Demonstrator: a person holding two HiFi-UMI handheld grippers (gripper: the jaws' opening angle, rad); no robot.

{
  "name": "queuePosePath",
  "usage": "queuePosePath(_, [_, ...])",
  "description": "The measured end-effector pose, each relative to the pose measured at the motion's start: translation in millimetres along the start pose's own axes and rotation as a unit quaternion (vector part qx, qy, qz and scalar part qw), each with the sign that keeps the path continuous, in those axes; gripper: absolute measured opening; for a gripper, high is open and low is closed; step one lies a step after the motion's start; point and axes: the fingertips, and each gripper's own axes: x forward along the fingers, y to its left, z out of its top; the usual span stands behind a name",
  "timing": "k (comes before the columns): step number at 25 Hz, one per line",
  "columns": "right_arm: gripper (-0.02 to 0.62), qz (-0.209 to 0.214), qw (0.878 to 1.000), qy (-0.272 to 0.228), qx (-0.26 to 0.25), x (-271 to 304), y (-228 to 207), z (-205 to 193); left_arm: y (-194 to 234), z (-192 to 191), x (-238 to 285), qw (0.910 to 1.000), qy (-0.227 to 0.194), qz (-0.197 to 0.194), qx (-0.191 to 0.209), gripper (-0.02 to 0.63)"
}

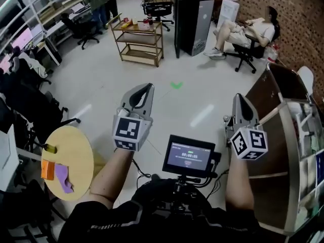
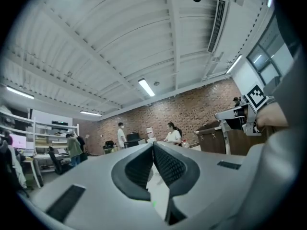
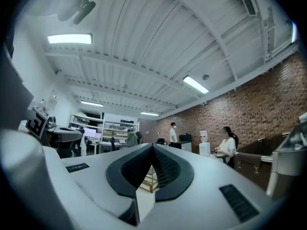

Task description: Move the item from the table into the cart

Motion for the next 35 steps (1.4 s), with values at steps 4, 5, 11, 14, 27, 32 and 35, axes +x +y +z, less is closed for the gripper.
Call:
queuePosePath(4, [0.0, 0.062, 0.998, 0.0, 0.005, 75.3, 114.5, -14.2, 109.9, -35.2, -55.7, 0.9986, 0.005, 0.05, -0.017, 0.005])
queuePosePath(5, [0.0, 0.079, 0.997, 0.001, 0.009, 97.0, 150.8, -16.9, 142.5, -44.9, -71.6, 0.9978, 0.008, 0.063, -0.019, 0.005])
queuePosePath(11, [0.0, 0.182, 0.983, 0.015, 0.022, 191.4, 291.2, -29.9, 264.2, -78.1, -133.3, 0.9874, 0.036, 0.153, -0.014, 0.005])
queuePosePath(14, [0.0, 0.238, 0.971, 0.02, 0.017, 231.4, 343.5, -38.3, 307.2, -88.8, -155.5, 0.9775, 0.043, 0.206, -0.02, 0.014])
queuePosePath(27, [0.0, 0.492, 0.869, 0.031, 0.046, 345.1, 591.3, -91.4, 425.1, -153.3, -280.2, 0.8948, 0.112, 0.431, -0.035, 0.018])
queuePosePath(32, [0.0, 0.57, 0.82, 0.037, 0.045, 307.2, 718.1, -104.7, 450.0, -171.4, -394.5, 0.8508, 0.125, 0.509, -0.03, 0.02])
queuePosePath(35, [0.0, 0.603, 0.795, 0.038, 0.048, 271.1, 842.8, -86.9, 489.7, -171.6, -511.2, 0.8239, 0.131, 0.55, -0.036, 0.049])
